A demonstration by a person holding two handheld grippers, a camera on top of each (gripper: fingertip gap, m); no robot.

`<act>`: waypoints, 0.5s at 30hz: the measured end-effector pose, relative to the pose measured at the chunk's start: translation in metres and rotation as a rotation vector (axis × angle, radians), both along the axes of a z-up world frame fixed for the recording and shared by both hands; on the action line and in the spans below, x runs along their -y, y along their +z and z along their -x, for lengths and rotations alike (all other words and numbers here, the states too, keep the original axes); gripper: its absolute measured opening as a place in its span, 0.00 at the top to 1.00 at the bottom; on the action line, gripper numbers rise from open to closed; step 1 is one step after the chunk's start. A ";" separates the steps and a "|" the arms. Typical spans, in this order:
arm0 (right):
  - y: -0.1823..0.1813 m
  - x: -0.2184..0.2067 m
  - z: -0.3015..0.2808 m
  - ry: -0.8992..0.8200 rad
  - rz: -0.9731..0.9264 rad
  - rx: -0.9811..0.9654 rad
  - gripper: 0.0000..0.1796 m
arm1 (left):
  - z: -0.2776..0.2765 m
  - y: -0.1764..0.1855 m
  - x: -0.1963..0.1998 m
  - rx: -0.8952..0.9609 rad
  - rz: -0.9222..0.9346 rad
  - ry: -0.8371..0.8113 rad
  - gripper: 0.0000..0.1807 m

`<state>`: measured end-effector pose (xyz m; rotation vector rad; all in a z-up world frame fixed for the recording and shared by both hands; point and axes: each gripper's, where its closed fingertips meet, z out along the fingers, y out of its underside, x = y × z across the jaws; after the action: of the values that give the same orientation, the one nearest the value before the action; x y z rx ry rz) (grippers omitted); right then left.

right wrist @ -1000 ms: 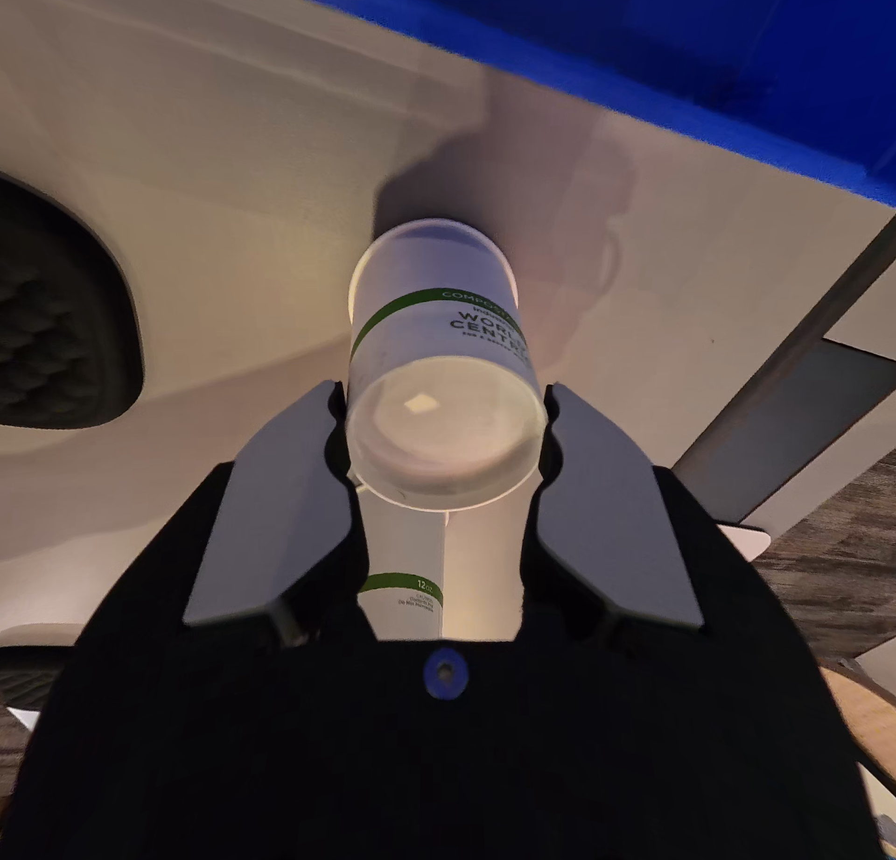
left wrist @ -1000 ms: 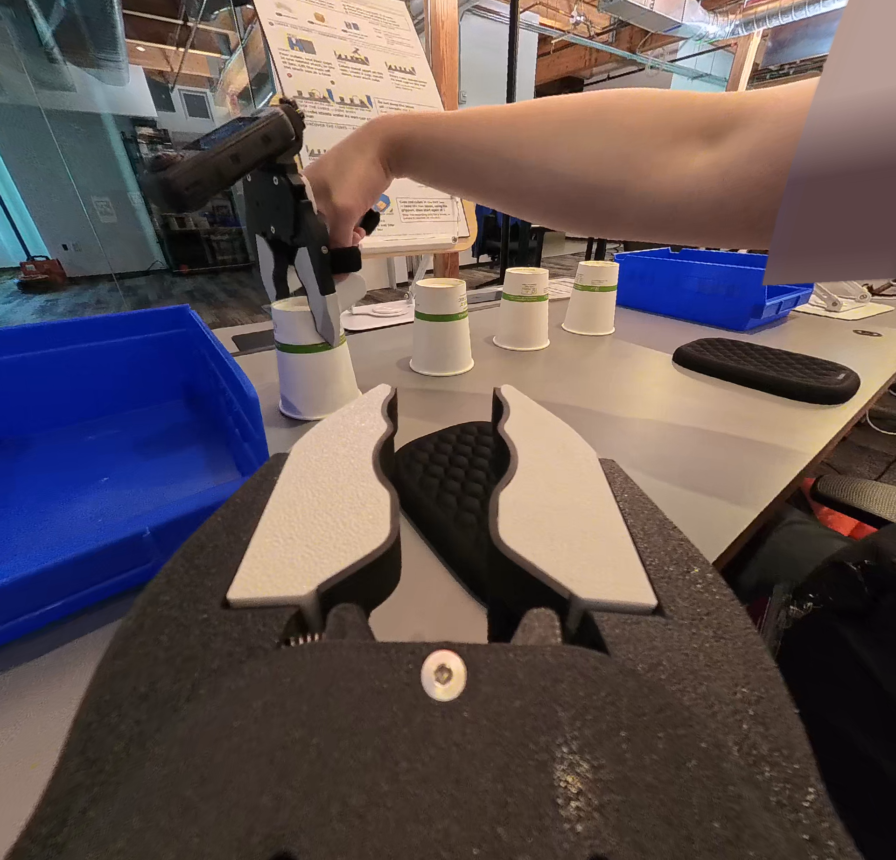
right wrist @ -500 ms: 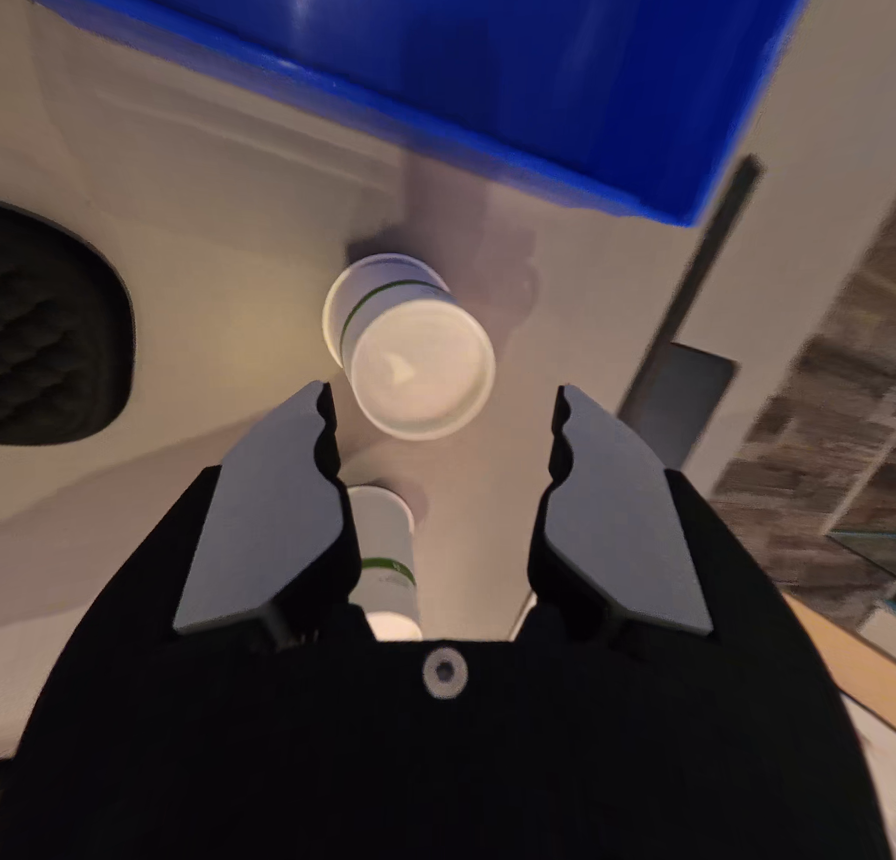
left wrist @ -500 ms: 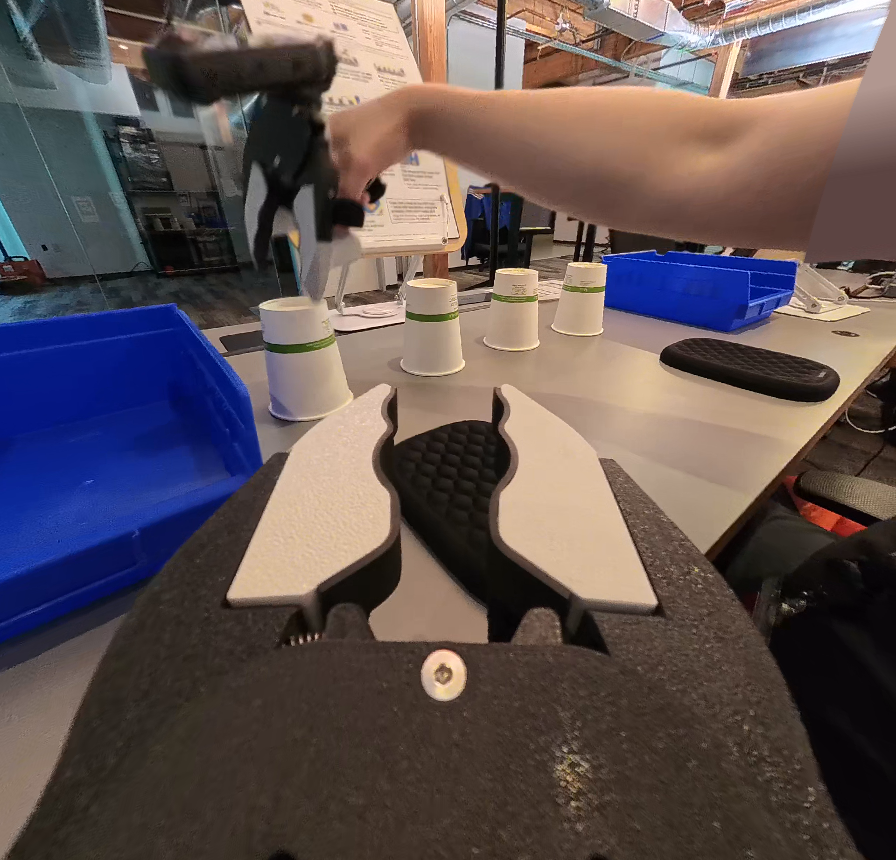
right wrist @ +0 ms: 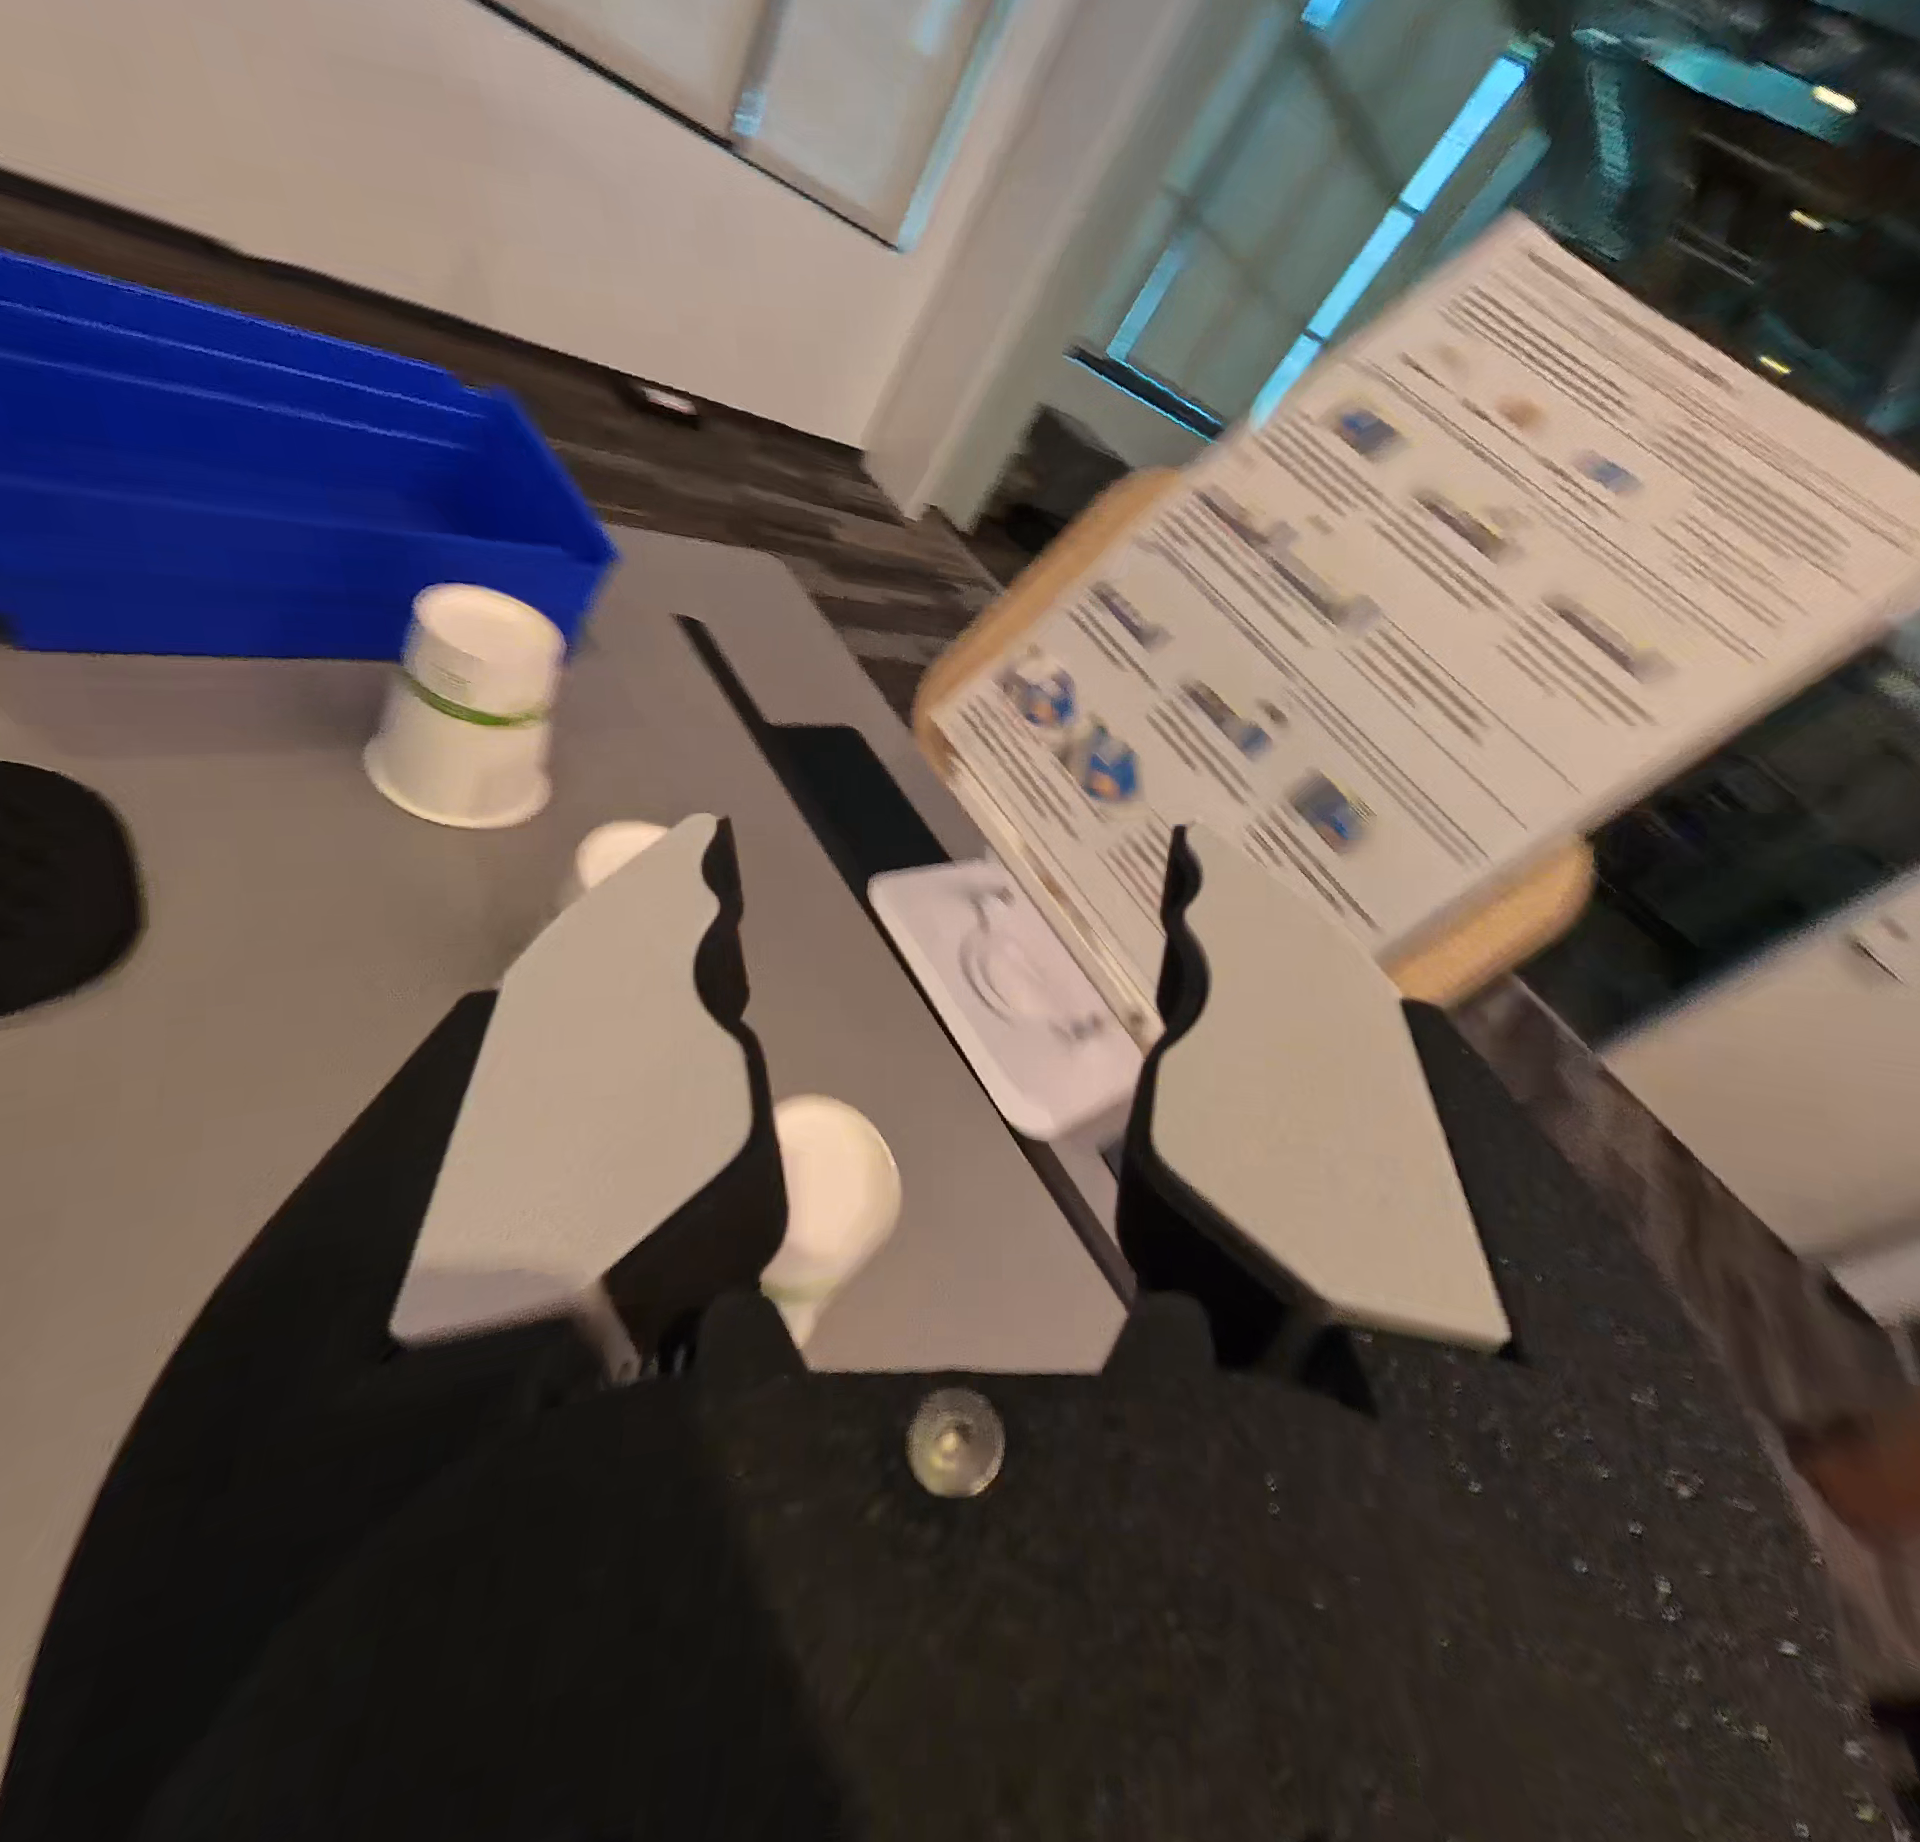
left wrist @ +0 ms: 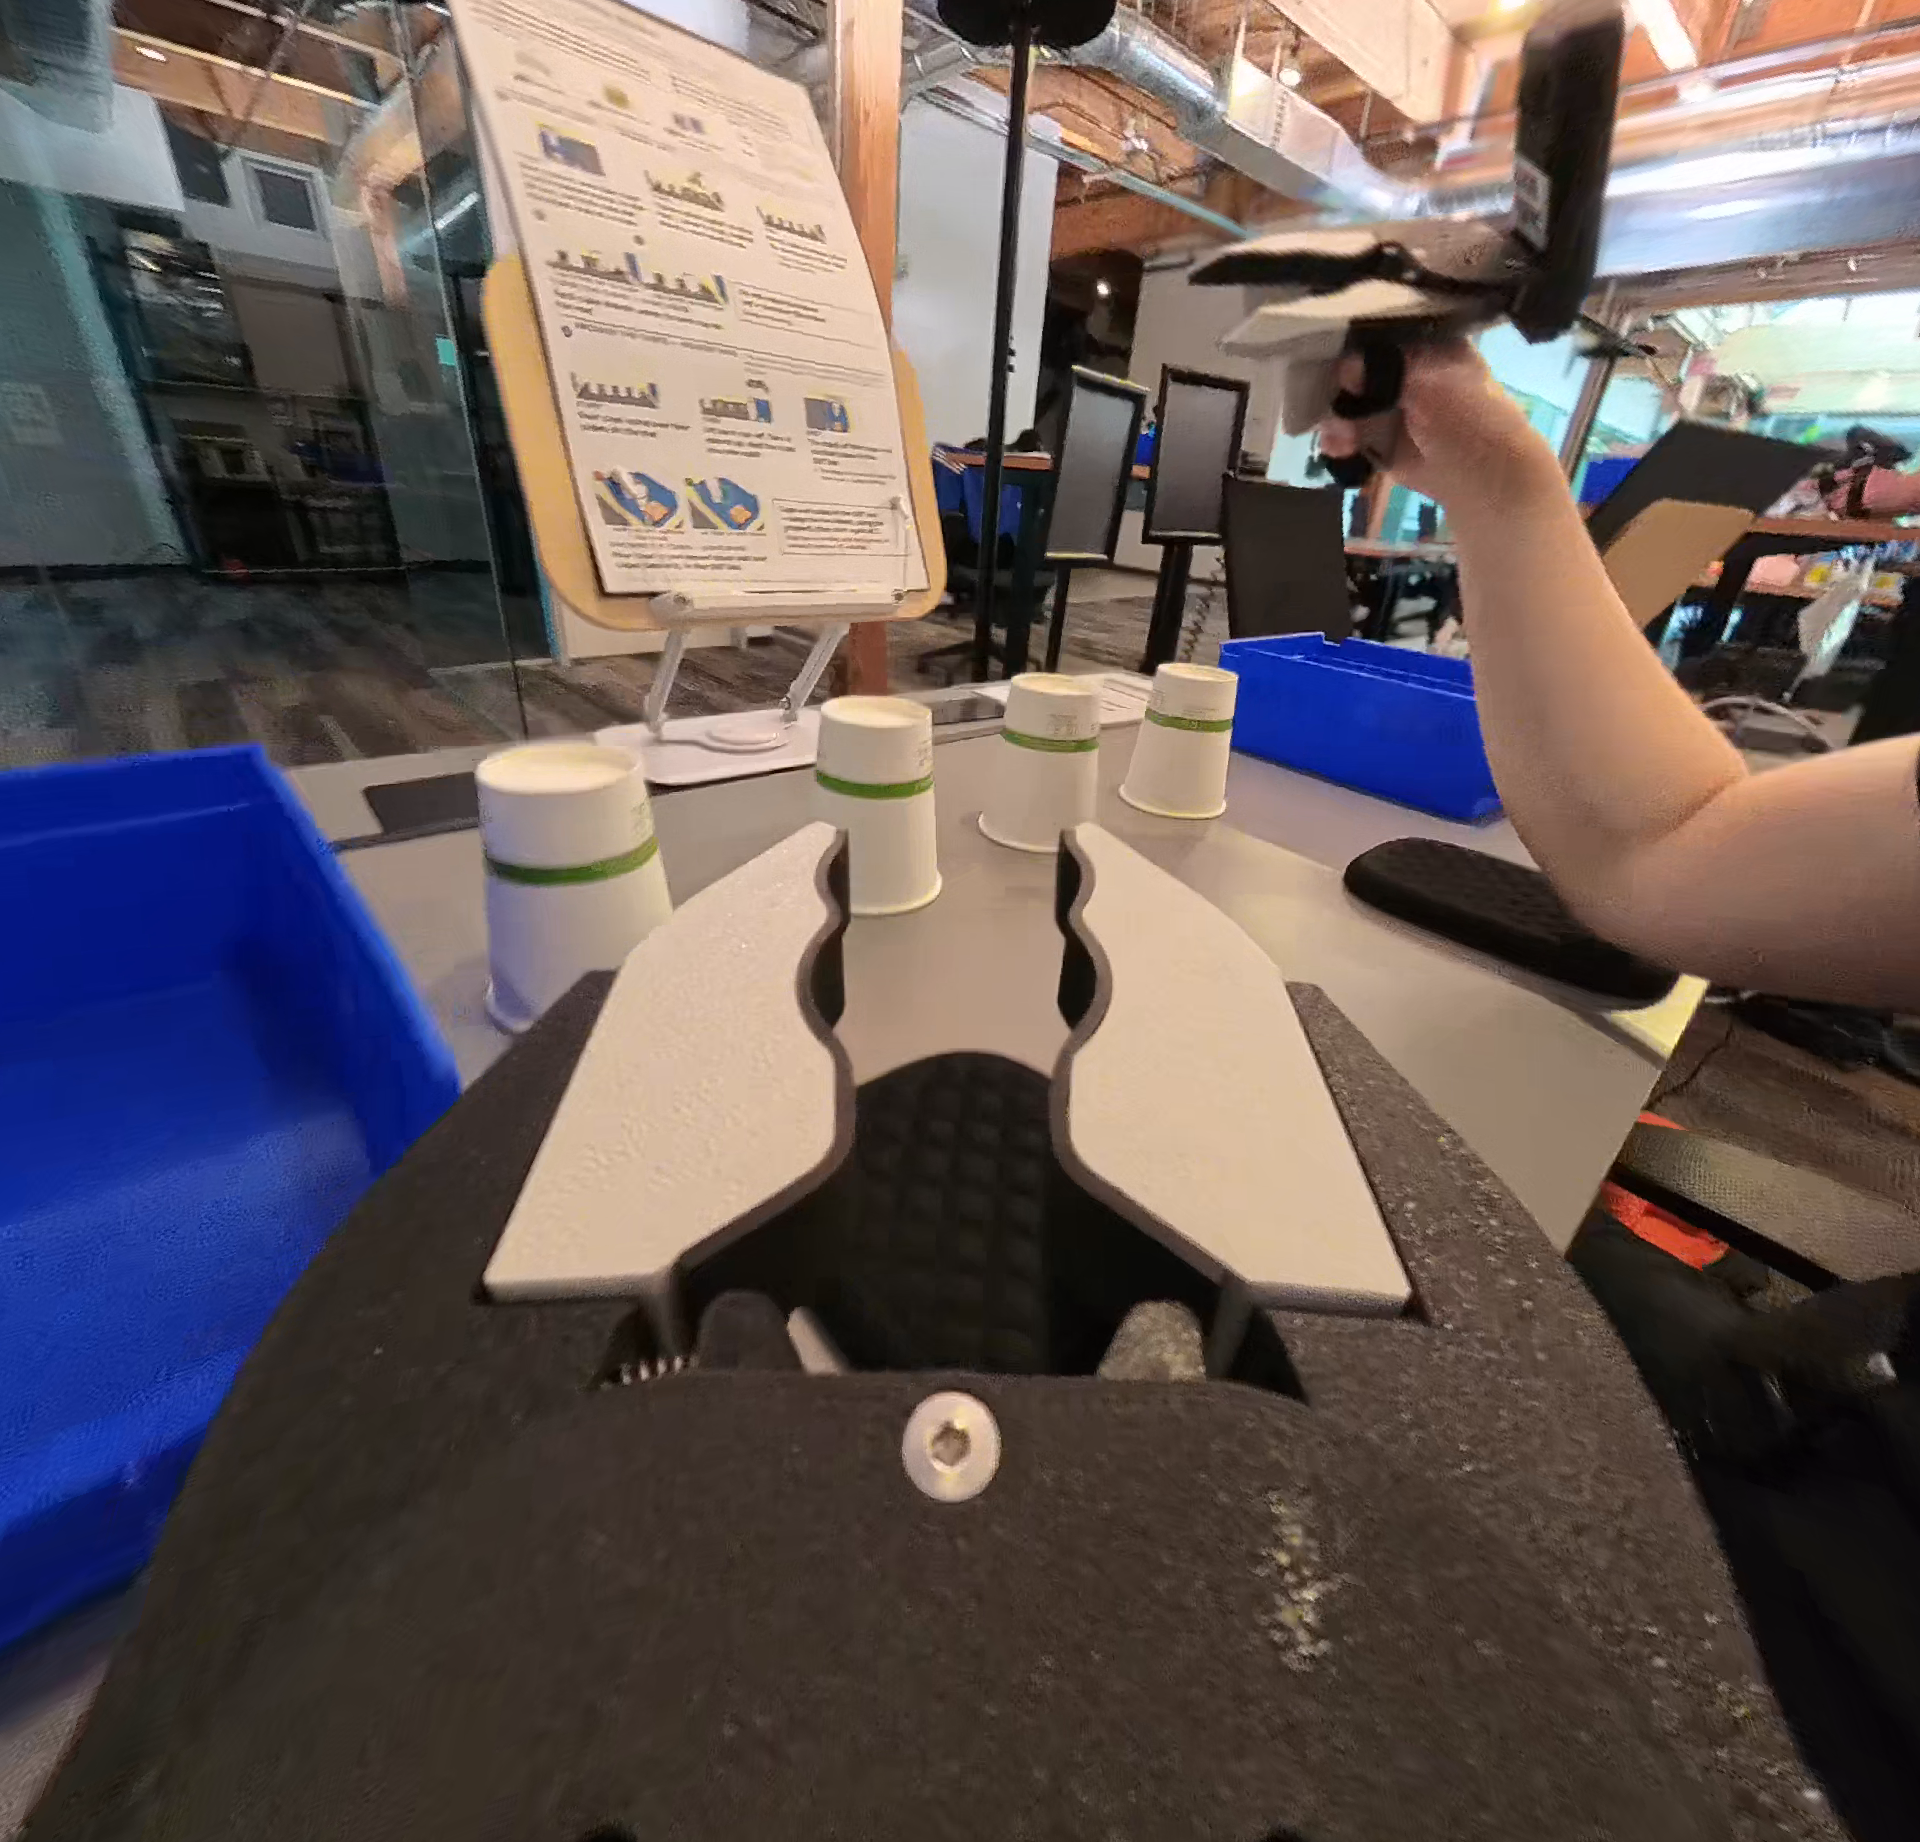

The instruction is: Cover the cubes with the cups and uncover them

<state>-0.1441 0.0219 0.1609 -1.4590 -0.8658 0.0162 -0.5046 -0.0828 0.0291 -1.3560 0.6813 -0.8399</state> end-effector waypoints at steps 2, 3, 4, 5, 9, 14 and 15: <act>-0.007 0.011 -0.048 -0.097 0.009 -0.027 0.55 | -0.025 0.018 -0.010 -0.068 -0.027 -0.030 0.79; -0.010 0.015 -0.069 -0.129 0.011 -0.026 0.55 | -0.042 0.025 -0.014 -0.114 -0.042 -0.059 0.79; -0.011 0.019 -0.088 -0.162 0.008 -0.028 0.55 | -0.060 0.032 -0.018 -0.165 -0.057 -0.087 0.78; -0.012 0.023 -0.107 -0.202 0.006 -0.040 0.56 | -0.079 0.038 -0.022 -0.216 -0.075 -0.111 0.78; -0.021 0.038 -0.154 -0.219 0.008 -0.140 0.56 | -0.169 0.050 -0.035 -0.379 -0.138 -0.233 0.76; -0.046 0.054 -0.213 -0.342 0.061 -0.206 0.56 | -0.282 0.045 -0.046 -0.464 -0.114 -0.377 0.72; -0.052 0.057 -0.221 -0.350 0.074 -0.216 0.55 | -0.303 0.043 -0.048 -0.466 -0.104 -0.393 0.72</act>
<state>0.0765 -0.0352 0.1092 -1.6283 -0.4315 -0.0552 -0.2016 -0.0345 0.0726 -1.3543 1.3698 -0.7833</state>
